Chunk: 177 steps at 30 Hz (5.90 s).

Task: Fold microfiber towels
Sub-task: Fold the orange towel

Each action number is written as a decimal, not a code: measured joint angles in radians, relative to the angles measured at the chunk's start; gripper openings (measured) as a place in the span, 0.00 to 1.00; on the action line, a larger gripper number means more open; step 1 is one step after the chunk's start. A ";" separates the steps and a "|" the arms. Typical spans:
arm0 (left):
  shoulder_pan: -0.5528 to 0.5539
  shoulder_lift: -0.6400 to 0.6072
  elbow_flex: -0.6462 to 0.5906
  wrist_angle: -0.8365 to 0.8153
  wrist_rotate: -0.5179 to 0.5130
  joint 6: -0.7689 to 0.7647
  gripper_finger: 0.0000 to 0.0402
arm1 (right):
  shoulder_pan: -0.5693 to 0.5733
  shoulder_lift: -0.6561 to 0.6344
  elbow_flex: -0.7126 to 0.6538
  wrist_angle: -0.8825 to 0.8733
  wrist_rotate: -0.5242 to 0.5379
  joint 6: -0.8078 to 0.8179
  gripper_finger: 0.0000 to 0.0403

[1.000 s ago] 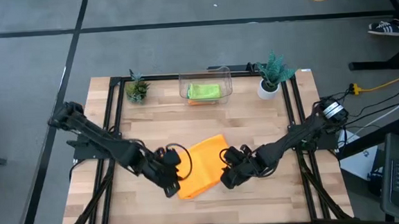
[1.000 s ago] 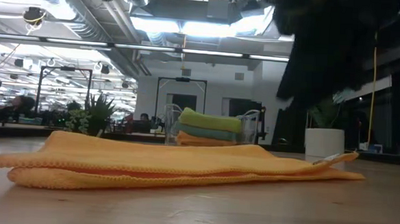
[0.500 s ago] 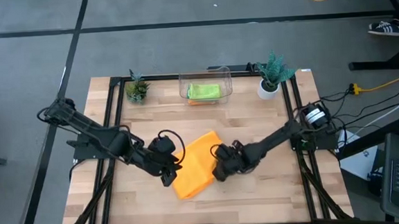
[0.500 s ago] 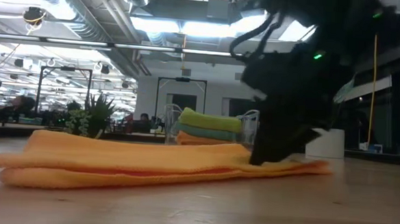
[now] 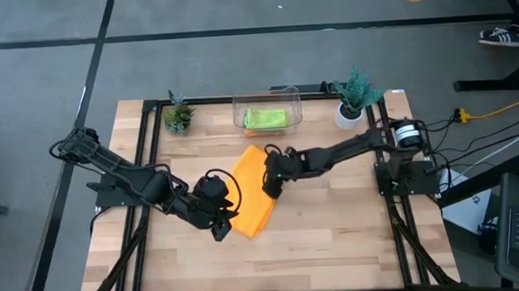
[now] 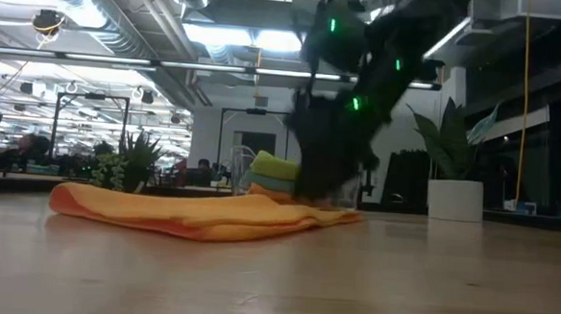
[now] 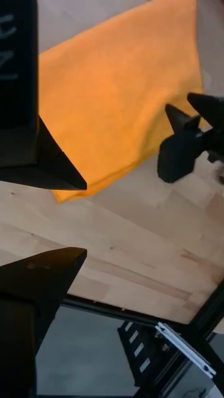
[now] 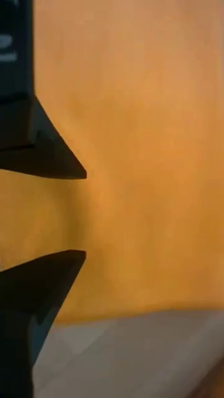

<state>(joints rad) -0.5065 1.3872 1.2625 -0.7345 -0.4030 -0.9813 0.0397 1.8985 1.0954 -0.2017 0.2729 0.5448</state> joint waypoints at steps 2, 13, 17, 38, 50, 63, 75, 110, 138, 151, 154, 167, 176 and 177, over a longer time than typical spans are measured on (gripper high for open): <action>-0.007 0.000 0.000 -0.004 0.000 0.000 0.38 | 0.013 -0.040 0.013 0.015 -0.027 0.001 0.50; -0.033 0.000 0.000 -0.012 -0.031 -0.001 0.38 | 0.263 0.084 0.018 0.429 -0.013 0.079 0.50; -0.033 0.000 0.000 -0.014 -0.067 -0.002 0.38 | 0.311 0.178 0.057 0.465 0.071 0.105 0.50; -0.033 0.000 0.000 -0.014 -0.083 -0.003 0.38 | 0.359 0.102 0.079 0.011 -0.325 -0.123 0.50; -0.057 0.041 0.001 -0.001 0.152 0.088 0.38 | 0.374 -0.087 0.110 -0.197 -0.216 -0.104 0.50; -0.072 0.343 0.001 0.261 0.253 0.428 0.38 | 0.518 -0.105 0.054 -0.121 -0.057 -0.103 0.50; -0.054 0.504 0.000 0.273 0.371 0.468 0.38 | 0.535 -0.105 -0.055 0.009 -0.053 -0.025 0.50; -0.047 0.504 0.000 0.276 0.307 0.455 0.38 | 0.534 -0.105 -0.055 0.037 -0.028 -0.029 0.50; -0.049 0.639 0.006 0.352 0.281 0.497 0.38 | 0.546 0.012 -0.049 -0.021 -0.078 -0.085 0.50; -0.064 0.647 0.104 0.235 0.203 0.539 0.38 | 0.547 0.037 -0.050 -0.023 -0.071 -0.077 0.50; -0.073 0.646 0.143 0.141 0.163 0.539 0.38 | 0.547 0.038 -0.050 -0.023 -0.072 -0.078 0.50; -0.077 0.644 0.066 0.272 0.182 0.542 0.38 | 0.546 0.038 -0.053 -0.015 -0.076 -0.075 0.50; -0.071 0.633 -0.002 0.298 0.195 0.462 0.34 | 0.546 0.041 -0.054 0.000 -0.060 -0.049 0.45; -0.072 0.634 -0.005 0.295 0.187 0.453 0.31 | 0.546 0.041 -0.054 -0.002 -0.058 -0.046 0.43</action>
<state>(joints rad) -0.5787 2.0209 1.2573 -0.4395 -0.2163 -0.5279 0.5854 1.9392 1.0416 -0.2042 0.2153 0.4986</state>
